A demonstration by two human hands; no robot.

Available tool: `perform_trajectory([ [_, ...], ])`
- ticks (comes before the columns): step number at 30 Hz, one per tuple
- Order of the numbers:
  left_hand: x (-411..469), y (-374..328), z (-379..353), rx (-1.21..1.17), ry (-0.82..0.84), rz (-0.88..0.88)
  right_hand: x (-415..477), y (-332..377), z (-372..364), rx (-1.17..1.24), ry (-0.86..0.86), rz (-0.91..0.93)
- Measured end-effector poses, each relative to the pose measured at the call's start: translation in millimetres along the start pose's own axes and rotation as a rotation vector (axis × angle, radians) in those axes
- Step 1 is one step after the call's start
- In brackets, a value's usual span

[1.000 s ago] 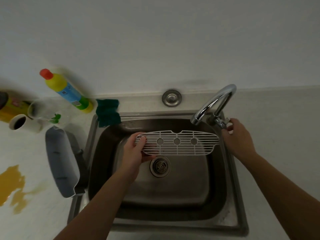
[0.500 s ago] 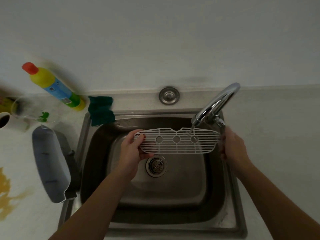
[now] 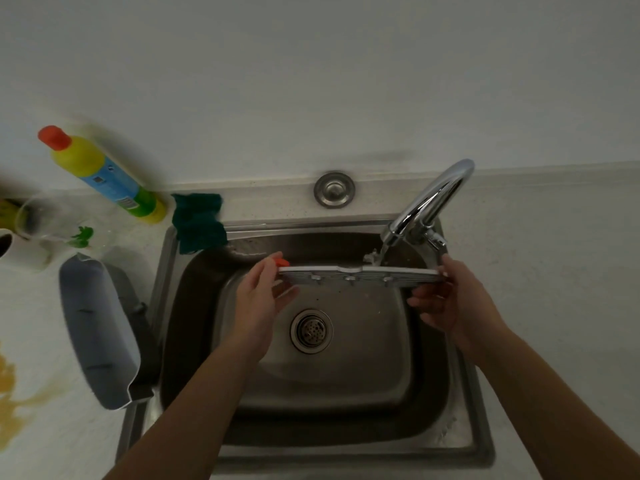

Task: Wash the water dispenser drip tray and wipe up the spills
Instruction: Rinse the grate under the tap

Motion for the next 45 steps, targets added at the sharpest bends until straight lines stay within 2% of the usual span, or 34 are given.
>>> perform_trajectory([
  [4, -1.1, 0.3, 8.6, -0.320, -0.004, 0.002, -5.0, 3.9, -0.9, 0.030, 0.049, 0.113],
  [8, -7.0, 6.9, 13.2, -0.349, -0.014, 0.043, -5.5, 0.5, 1.9, 0.033, 0.051, 0.152],
  [10, -9.7, 8.8, 18.2, -0.291, -0.024, 0.048, -6.8, -0.4, -2.5, -0.020, 0.064, 0.162],
  [12, -13.5, 7.5, 21.5, -0.177, -0.021, 0.061, -9.8, 1.4, -6.6, -0.205, 0.034, 0.201],
  [15, -20.2, 7.4, 27.7, 0.024, 0.006, 0.100, -12.6, 12.4, -10.7, -0.793, -0.100, 0.300],
  [16, -22.1, 7.6, 29.7, 0.093, 0.019, 0.116, -12.9, 15.0, -10.7, -0.896, -0.139, 0.319],
  [17, -23.5, 7.5, 31.2, 0.146, 0.029, 0.130, -12.7, 15.8, -9.5, -0.902, -0.153, 0.324],
  [20, -23.9, 5.3, 32.4, 0.122, 0.023, 0.133, -8.4, 7.7, -5.4, -0.624, -0.080, 0.242],
  [23, -21.0, 5.6, 24.9, -0.071, -0.001, 0.117, -9.0, -2.0, -12.5, -0.162, 0.024, 0.107],
  [24, -18.8, 6.7, 20.3, -0.168, 0.002, 0.114, -9.4, -2.4, -13.1, -0.078, 0.032, 0.087],
  [28, -10.6, 7.6, -11.2, -0.517, 0.054, 0.122, -15.9, 5.9, -2.5, 0.060, -0.010, 0.138],
  [31, -9.9, 8.9, -40.1, -0.584, 0.120, 0.156, -24.3, 2.4, 4.3, 0.115, -0.008, 0.166],
  [36, -18.5, 15.3, -88.4, -0.313, 0.338, 0.172, -38.7, -37.1, -1.2, 0.027, 0.021, 0.167],
  [39, -19.7, 27.2, -84.4, -0.217, 0.244, 0.167, -43.4, -72.3, -10.9, -0.098, 0.051, 0.110],
  [43, -20.6, 28.1, -64.9, 0.111, 0.180, 0.106, -40.9, -106.4, -21.6, -0.366, 0.179, -0.079],
  [45, -22.0, 25.0, -59.4, 0.272, 0.185, 0.060, -34.7, -93.4, -21.7, -0.472, 0.176, -0.075],
])
Point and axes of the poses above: each hand's wrist, its own x-axis towards the middle knuckle, its own z-axis out of the back of the hand, y = z × x, the point moved 9 cm from there along x, towards the middle knuckle, and after that the axes turned 9 degrees about y, right-handed, at the moved point
